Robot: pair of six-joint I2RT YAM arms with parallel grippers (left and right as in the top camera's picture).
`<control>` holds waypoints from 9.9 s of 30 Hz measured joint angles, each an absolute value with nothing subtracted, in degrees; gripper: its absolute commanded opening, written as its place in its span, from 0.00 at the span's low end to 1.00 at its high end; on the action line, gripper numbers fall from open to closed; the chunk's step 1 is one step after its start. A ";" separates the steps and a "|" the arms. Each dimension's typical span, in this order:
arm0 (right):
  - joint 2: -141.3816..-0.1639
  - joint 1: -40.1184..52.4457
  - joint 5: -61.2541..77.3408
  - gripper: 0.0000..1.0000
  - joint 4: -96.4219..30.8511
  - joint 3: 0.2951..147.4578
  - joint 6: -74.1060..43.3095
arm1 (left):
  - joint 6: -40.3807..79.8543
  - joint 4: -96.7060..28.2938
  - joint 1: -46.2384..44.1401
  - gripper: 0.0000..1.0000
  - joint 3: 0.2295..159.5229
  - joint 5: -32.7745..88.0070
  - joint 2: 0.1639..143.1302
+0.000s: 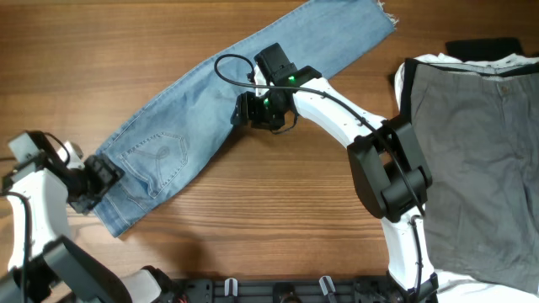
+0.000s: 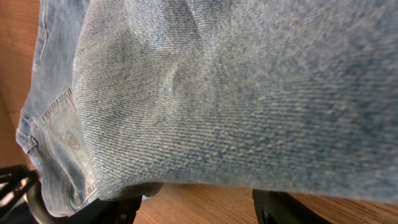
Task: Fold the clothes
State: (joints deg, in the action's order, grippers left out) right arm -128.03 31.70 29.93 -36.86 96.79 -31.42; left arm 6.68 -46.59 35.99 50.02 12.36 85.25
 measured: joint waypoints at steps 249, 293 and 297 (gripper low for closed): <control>-128.09 1.50 20.03 0.04 -37.91 93.91 9.30 | 10.11 -53.82 42.78 0.50 74.98 5.91 101.47; -134.06 0.01 21.08 0.14 -21.17 101.10 8.12 | 10.07 -56.88 42.83 0.50 74.98 6.76 101.47; -134.06 0.01 28.51 0.04 -21.34 101.10 6.90 | 10.13 -59.18 45.47 0.48 74.98 5.26 101.47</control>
State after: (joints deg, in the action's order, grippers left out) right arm -134.06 0.01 28.51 -21.34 101.10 6.90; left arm 10.13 -59.18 45.47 74.98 5.26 101.47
